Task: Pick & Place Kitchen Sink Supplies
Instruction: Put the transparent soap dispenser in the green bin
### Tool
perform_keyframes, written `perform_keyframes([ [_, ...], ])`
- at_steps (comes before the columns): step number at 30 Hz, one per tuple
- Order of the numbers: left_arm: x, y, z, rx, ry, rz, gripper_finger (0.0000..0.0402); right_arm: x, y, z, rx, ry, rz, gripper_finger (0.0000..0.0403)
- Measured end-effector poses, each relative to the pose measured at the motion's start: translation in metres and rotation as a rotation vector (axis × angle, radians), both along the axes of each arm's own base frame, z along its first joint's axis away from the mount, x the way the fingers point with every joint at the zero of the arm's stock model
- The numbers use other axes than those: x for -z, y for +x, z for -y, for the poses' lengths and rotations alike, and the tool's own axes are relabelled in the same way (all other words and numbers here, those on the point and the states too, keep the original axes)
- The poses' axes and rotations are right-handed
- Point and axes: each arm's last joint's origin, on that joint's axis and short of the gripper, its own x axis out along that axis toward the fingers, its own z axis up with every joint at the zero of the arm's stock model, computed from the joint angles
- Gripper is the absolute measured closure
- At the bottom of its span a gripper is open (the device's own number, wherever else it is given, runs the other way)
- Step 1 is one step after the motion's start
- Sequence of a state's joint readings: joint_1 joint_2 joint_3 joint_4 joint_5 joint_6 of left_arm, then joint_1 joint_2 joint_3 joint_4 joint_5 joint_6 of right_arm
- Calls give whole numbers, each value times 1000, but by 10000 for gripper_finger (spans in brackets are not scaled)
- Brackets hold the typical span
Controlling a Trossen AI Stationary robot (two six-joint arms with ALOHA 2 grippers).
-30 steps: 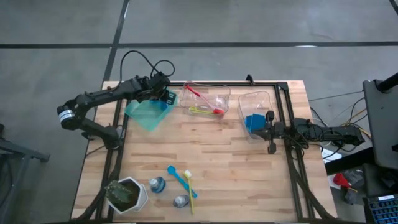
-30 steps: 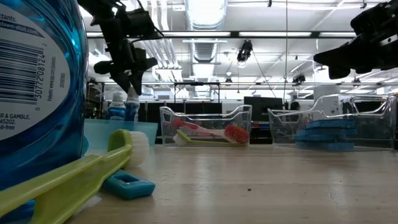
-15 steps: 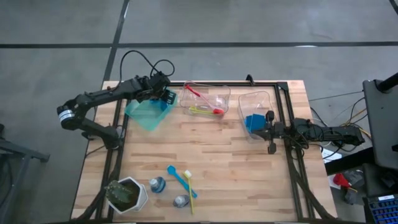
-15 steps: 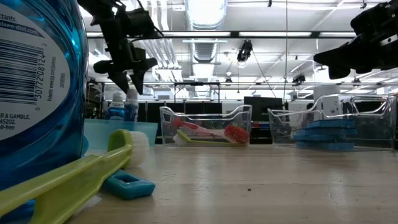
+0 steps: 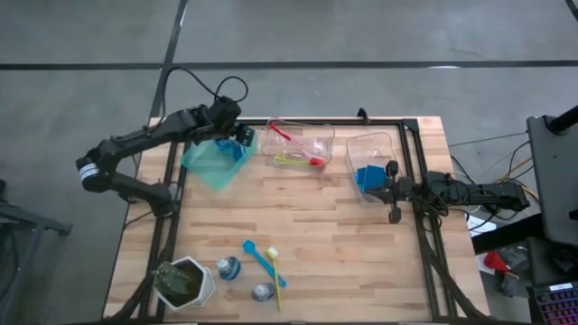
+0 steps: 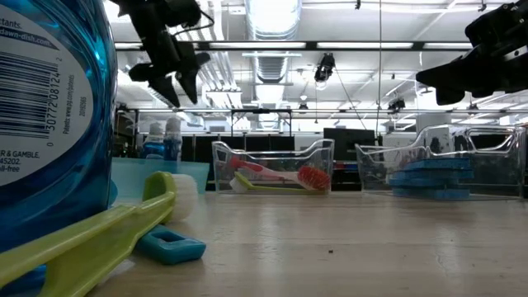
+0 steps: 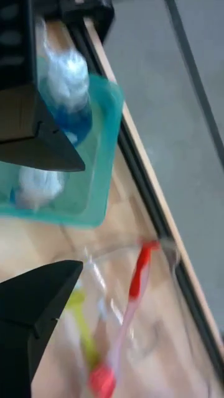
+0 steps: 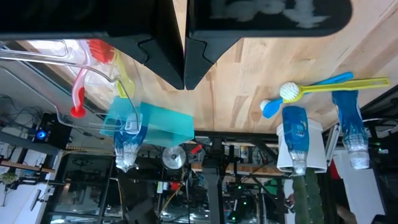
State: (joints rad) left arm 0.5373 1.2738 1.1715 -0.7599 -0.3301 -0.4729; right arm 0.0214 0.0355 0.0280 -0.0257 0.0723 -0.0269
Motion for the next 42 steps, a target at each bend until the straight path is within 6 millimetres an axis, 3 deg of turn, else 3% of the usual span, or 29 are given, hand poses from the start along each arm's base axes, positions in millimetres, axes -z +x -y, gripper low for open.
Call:
perform_keyframes([
  [8,-24,-6,33,215,15,88,165,0,0,0,0,0,0,394],
  [18,-42,-11,90,544,0,188,165,0,0,0,0,0,0,394],
  [31,-33,4,173,935,-56,152,165,0,0,0,0,0,0,394],
  [42,-27,5,231,995,-215,220,165,0,0,0,0,0,0,394],
])
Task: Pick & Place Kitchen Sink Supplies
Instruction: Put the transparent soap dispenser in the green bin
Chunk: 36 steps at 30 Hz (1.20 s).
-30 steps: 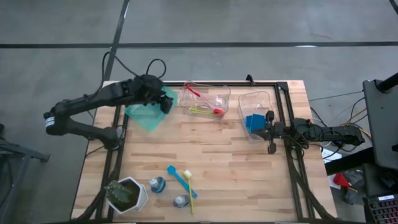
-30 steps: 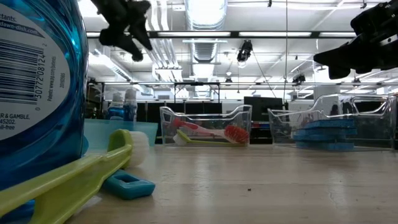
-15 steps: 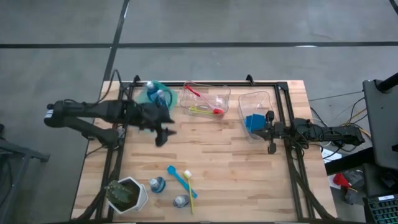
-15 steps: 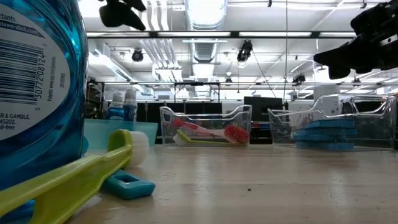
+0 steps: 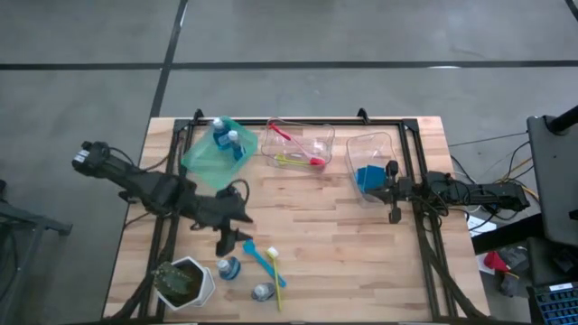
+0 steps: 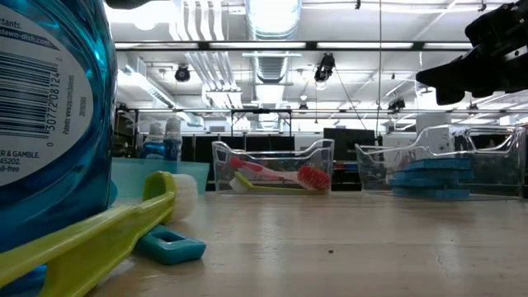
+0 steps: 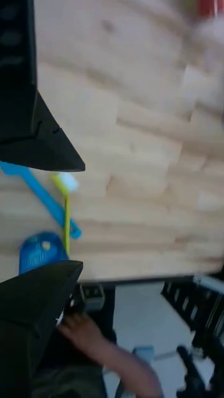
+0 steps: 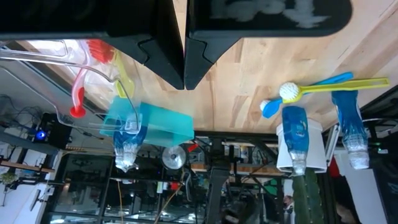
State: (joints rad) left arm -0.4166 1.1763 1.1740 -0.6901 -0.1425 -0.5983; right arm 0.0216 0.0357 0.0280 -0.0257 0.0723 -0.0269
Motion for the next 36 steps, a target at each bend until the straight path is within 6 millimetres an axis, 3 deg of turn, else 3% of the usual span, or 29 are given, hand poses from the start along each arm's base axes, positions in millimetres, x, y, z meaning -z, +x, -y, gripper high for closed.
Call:
perform_keyframes([
  [11,8,26,60,93,-63,0,165,0,0,0,0,0,0,394],
  [26,-42,55,115,109,133,-28,165,0,0,0,0,0,0,394],
  [36,-26,68,144,116,201,-144,165,0,0,0,0,0,0,394],
])
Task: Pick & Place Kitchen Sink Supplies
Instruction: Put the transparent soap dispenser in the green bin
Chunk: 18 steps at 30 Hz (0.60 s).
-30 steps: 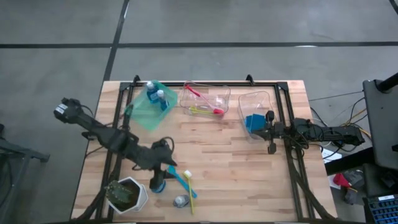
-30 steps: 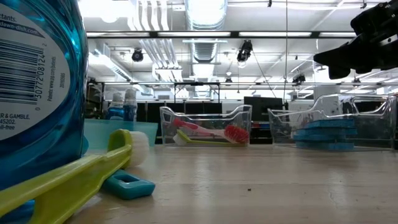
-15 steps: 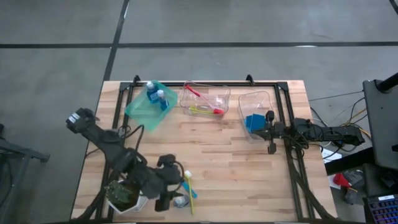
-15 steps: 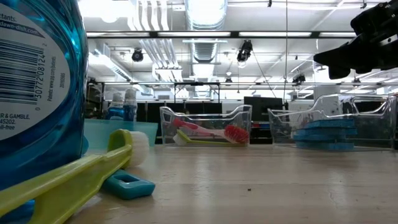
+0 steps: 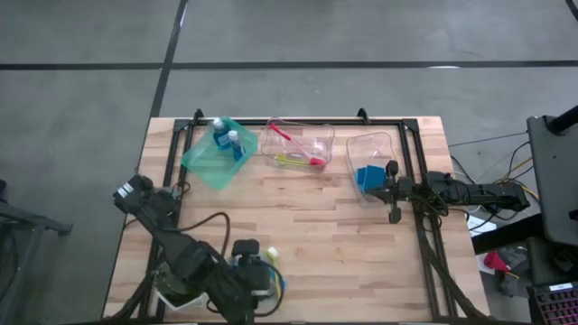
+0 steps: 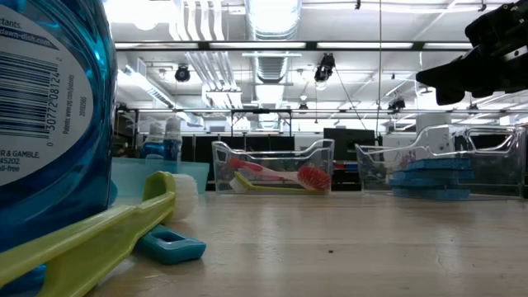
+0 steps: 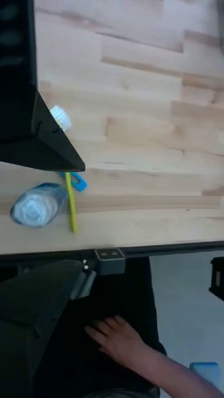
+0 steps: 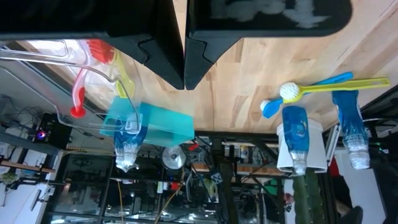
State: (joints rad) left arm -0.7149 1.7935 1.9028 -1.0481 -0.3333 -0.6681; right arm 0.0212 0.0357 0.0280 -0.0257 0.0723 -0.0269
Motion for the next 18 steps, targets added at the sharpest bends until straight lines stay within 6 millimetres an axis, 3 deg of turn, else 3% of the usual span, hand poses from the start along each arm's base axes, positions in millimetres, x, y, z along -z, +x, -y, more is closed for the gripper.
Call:
perform_keyframes([
  [18,30,6,22,-56,-46,-101,165,0,0,0,-1,0,0,394],
])
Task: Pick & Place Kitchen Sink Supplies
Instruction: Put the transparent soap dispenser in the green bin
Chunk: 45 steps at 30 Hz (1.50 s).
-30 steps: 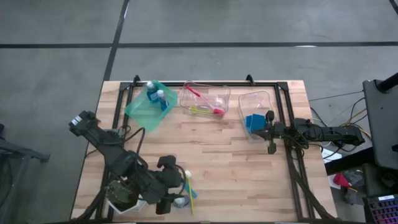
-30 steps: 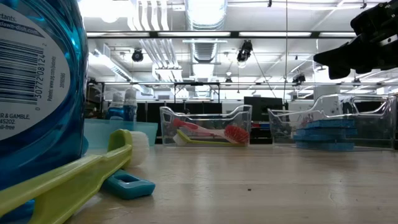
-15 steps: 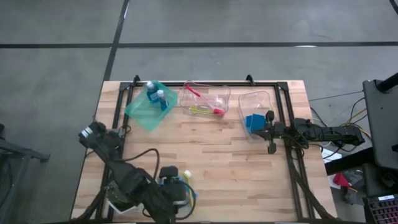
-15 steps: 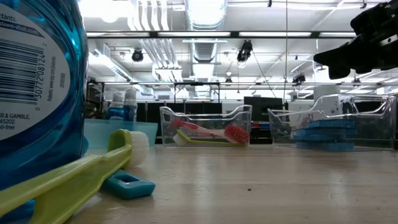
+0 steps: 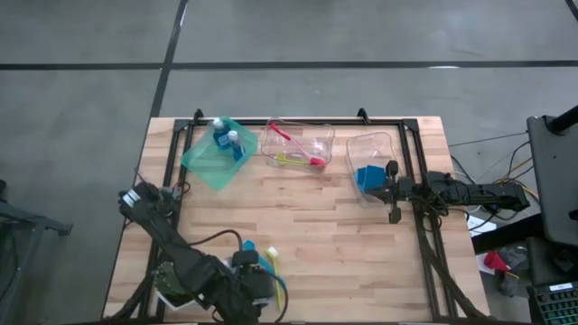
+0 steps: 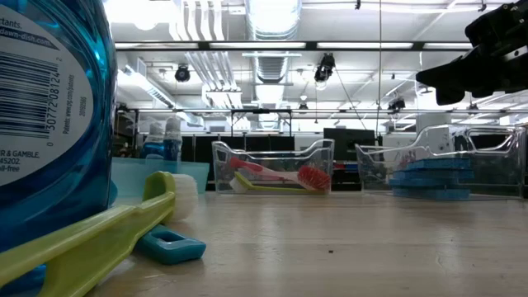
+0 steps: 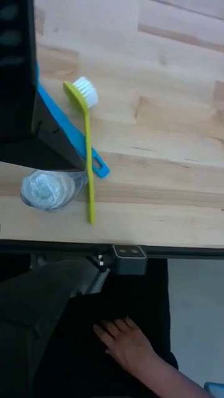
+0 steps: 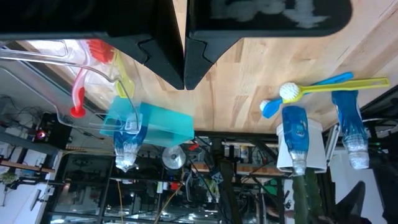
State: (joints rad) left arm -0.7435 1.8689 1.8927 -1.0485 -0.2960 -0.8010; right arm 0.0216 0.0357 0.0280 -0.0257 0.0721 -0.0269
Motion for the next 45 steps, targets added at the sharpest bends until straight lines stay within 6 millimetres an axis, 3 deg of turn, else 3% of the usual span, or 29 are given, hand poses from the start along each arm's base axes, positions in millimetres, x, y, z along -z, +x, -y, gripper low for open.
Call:
perform_keyframes([
  [7,4,-1,2,-13,-12,-19,165,0,0,0,0,0,0,394],
  [19,32,-4,1,-65,-15,-118,165,0,0,0,0,0,0,394],
  [32,55,0,3,-77,-25,-109,165,0,0,0,0,0,0,394],
  [45,58,4,-3,-117,-33,-120,174,0,0,0,0,0,0,394],
])
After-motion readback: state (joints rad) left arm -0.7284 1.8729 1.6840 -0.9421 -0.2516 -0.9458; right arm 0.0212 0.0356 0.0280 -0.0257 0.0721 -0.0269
